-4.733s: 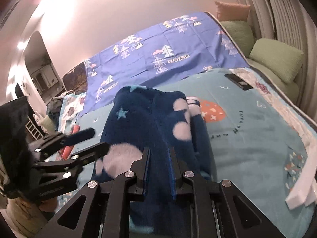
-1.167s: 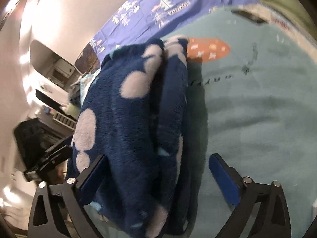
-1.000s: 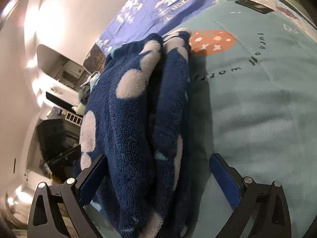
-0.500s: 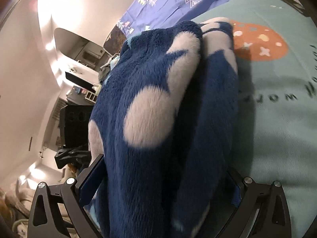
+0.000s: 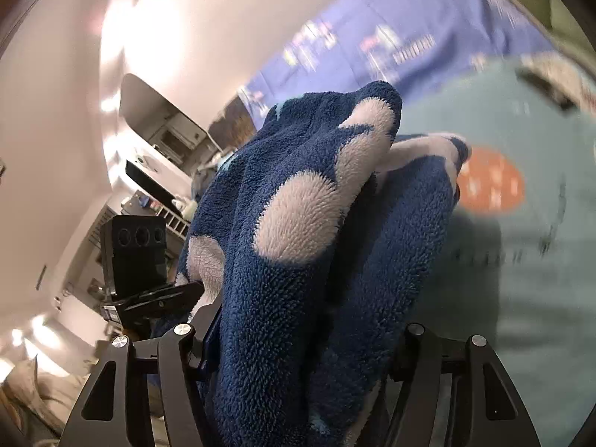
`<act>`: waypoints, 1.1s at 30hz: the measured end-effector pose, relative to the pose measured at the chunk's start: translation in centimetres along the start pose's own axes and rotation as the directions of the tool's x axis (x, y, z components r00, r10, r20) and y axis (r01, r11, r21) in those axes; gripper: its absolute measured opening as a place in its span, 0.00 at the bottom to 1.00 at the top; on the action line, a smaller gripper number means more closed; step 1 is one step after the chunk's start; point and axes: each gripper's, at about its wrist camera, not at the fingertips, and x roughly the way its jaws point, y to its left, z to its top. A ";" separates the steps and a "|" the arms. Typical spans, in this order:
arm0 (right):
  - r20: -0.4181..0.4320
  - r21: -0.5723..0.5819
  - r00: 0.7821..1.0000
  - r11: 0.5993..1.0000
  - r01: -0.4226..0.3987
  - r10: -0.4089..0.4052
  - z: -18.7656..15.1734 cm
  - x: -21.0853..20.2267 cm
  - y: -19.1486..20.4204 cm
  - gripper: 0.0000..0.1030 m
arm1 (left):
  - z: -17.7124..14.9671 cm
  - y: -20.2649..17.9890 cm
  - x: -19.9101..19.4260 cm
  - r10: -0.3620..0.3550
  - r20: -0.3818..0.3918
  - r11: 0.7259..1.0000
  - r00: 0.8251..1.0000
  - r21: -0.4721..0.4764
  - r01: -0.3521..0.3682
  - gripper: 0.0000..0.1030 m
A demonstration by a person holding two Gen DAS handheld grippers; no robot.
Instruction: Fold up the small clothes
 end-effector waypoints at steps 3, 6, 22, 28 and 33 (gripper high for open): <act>0.060 -0.047 0.998 0.999 0.019 -0.016 4.3 -1.6 2.4 0.64 | 3.6 -1.7 -1.6 0.017 0.051 0.997 0.999 0.068 -0.021 0.83; 0.109 -0.082 0.994 0.996 0.036 -0.026 9.2 -2.8 3.8 0.64 | 8.7 -3.1 -2.2 0.031 0.106 0.992 0.994 0.121 -0.044 0.83; 0.152 -0.068 0.984 0.992 0.104 -0.092 24.7 4.7 -5.8 0.63 | 23.5 6.4 7.2 0.156 0.193 0.977 0.969 0.112 -0.180 0.83; 0.099 -0.059 0.985 0.987 0.147 -0.141 26.4 11.5 -12.9 0.60 | 23.3 12.8 13.3 0.207 0.156 0.973 0.966 0.074 -0.220 0.82; 0.025 -0.073 0.973 0.971 0.229 -0.228 26.1 16.7 -18.1 0.58 | 22.1 17.8 19.3 0.319 0.100 0.943 0.943 0.066 -0.326 0.81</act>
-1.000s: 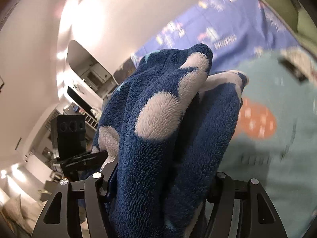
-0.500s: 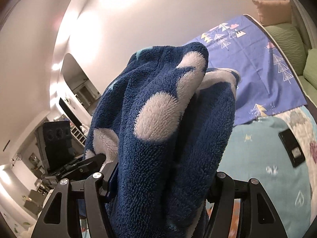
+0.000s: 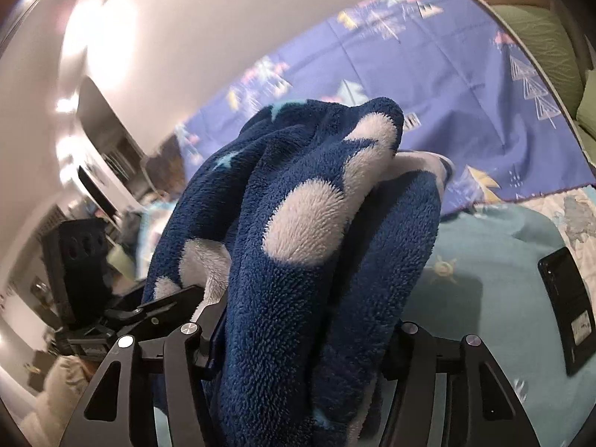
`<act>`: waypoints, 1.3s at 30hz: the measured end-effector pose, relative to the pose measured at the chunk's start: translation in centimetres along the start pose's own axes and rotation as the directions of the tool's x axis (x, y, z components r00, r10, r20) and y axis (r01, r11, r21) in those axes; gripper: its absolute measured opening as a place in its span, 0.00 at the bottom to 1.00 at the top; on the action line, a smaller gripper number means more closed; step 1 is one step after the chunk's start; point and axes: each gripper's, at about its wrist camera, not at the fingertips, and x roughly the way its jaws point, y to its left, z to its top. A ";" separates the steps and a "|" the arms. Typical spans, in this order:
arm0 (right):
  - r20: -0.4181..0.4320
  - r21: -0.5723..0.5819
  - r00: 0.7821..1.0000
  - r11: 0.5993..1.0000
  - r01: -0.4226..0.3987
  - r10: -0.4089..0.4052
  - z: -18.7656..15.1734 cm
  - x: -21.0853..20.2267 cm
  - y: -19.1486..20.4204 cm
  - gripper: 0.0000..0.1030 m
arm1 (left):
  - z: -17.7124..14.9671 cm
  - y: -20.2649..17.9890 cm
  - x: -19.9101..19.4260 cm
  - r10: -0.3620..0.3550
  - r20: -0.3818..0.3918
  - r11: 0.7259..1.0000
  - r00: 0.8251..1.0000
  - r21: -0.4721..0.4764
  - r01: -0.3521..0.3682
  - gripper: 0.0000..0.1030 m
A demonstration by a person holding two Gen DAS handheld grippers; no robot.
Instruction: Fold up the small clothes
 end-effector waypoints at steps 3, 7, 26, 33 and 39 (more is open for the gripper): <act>-0.090 0.091 0.996 0.996 -0.003 0.011 -2.5 4.5 -3.6 0.62 | -2.1 2.5 2.8 0.005 -0.029 0.999 1.000 -0.042 -0.006 0.90; 0.013 0.209 0.995 0.973 -0.096 0.095 -4.2 4.2 -5.6 0.80 | -2.3 2.6 2.0 0.004 0.004 1.000 1.000 -0.001 -0.004 0.90; 0.136 0.038 0.909 0.919 0.392 -0.393 -13.2 -15.3 9.2 0.81 | -7.4 -5.8 -16.1 0.171 0.155 0.975 0.973 0.117 -0.190 0.94; 0.278 0.019 0.821 0.858 0.514 -0.498 -19.5 -21.5 18.6 0.86 | -12.9 -10.9 -25.9 0.172 0.253 0.973 0.952 0.105 -0.203 0.94; 0.332 0.046 0.772 0.827 0.560 -0.541 -24.1 -25.6 24.3 0.91 | -16.3 -13.1 -32.1 0.251 0.330 0.955 0.910 0.069 -0.288 0.98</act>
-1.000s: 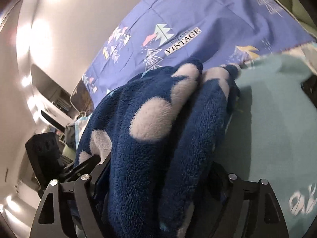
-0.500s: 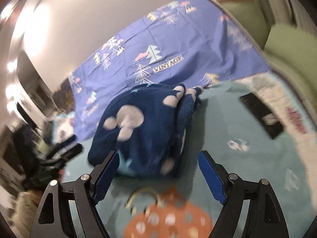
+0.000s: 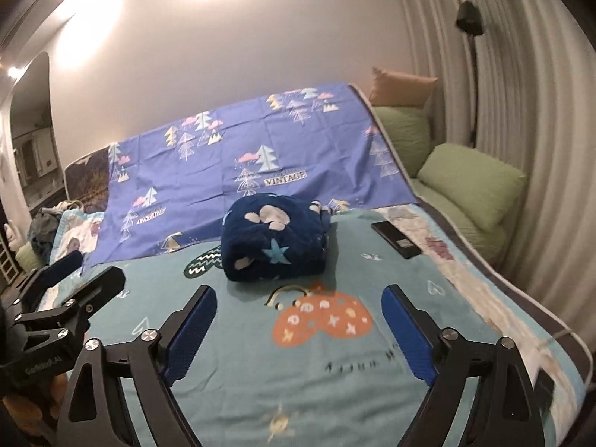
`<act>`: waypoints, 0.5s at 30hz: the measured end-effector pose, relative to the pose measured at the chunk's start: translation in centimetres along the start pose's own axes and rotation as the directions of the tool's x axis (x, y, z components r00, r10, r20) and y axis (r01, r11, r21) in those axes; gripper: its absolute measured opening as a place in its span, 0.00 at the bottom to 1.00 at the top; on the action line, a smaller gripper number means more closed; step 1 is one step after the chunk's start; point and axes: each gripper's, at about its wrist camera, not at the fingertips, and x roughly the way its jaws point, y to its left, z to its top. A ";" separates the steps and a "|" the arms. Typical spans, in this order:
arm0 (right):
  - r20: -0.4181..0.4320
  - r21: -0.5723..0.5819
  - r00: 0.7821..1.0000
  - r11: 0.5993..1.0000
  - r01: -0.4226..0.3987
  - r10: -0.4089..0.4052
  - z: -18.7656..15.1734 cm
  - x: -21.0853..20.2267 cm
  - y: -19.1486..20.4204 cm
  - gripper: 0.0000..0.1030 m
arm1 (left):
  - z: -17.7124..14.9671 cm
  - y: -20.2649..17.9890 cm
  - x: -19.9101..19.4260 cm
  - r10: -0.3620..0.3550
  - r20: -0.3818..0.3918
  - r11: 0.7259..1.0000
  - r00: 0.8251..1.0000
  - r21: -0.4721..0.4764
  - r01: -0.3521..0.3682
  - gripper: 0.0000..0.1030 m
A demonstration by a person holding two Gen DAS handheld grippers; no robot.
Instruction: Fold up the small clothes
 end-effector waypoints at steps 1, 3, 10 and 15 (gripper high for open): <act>0.008 0.002 1.000 1.000 0.006 -0.006 -0.4 -1.2 0.3 0.91 | -0.3 0.0 -1.2 0.016 0.009 1.000 1.000 0.000 -0.016 0.98; 0.019 0.003 1.000 1.000 0.017 -0.017 -1.1 -3.0 1.0 0.91 | -0.7 0.1 -2.6 0.038 0.011 0.999 0.999 0.010 -0.038 0.99; 0.050 -0.020 0.998 0.999 0.033 -0.032 -3.0 -6.7 3.1 0.92 | -2.9 0.2 -6.4 0.092 0.002 0.995 0.996 0.024 -0.092 0.99; 0.061 -0.031 0.998 0.999 0.031 -0.029 -3.9 -8.5 4.1 0.92 | -3.9 0.3 -7.6 0.103 -0.006 0.994 0.995 0.039 -0.103 0.99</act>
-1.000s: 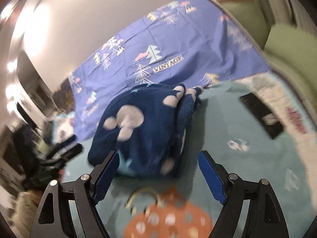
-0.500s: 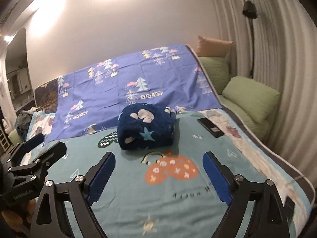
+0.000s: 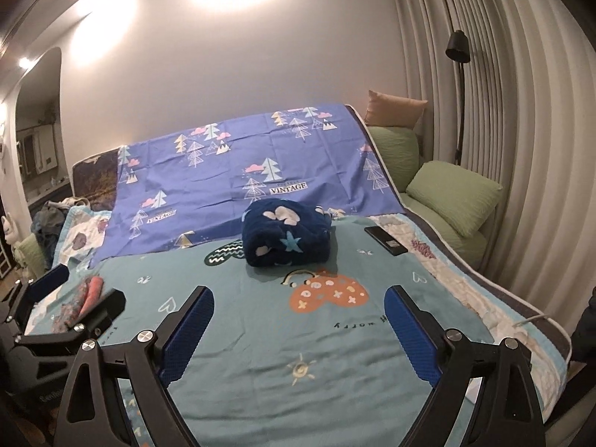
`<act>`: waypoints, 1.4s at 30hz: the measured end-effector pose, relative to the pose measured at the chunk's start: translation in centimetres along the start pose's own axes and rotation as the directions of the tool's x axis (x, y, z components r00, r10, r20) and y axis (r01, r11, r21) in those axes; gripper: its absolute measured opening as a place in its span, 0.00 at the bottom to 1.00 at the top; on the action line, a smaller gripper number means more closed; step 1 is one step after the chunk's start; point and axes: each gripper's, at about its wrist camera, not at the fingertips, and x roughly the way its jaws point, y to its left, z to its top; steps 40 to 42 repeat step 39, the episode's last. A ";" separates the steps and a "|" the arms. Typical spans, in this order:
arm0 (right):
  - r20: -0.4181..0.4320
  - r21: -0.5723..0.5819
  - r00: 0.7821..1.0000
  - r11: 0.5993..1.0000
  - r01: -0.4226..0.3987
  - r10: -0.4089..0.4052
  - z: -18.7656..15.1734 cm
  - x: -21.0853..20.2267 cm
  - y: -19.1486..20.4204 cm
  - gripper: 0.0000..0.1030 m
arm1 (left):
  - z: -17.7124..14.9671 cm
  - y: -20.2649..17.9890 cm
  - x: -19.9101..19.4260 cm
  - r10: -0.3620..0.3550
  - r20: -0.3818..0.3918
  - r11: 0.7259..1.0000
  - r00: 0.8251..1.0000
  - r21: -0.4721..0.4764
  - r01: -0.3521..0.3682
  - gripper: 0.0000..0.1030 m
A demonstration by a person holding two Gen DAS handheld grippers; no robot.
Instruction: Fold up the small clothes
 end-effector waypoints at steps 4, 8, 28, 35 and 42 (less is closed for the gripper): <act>0.007 -0.007 1.000 1.000 0.019 -0.019 -0.4 -0.5 0.5 0.92 | -0.4 0.1 -0.5 -0.017 -0.006 1.000 1.000 -0.005 0.017 0.99; -0.001 -0.008 1.000 1.000 0.022 -0.022 -0.8 -0.8 0.8 0.92 | -0.7 0.1 -0.8 -0.016 -0.007 1.000 1.000 -0.007 0.016 0.99; -0.014 -0.008 0.999 1.000 0.029 -0.029 -1.4 -0.8 1.0 0.92 | -1.0 0.0 -1.2 -0.002 -0.006 1.000 1.000 -0.008 0.002 0.99; -0.012 -0.010 1.000 1.000 0.029 -0.029 -1.6 -0.9 0.9 0.92 | -1.0 -0.1 -1.2 -0.002 -0.005 1.000 1.000 -0.006 0.002 0.99; -0.013 -0.009 0.999 1.000 0.030 -0.030 -1.6 -0.9 0.9 0.92 | -1.0 -0.2 -1.3 0.001 -0.009 1.000 1.000 -0.010 -0.001 0.99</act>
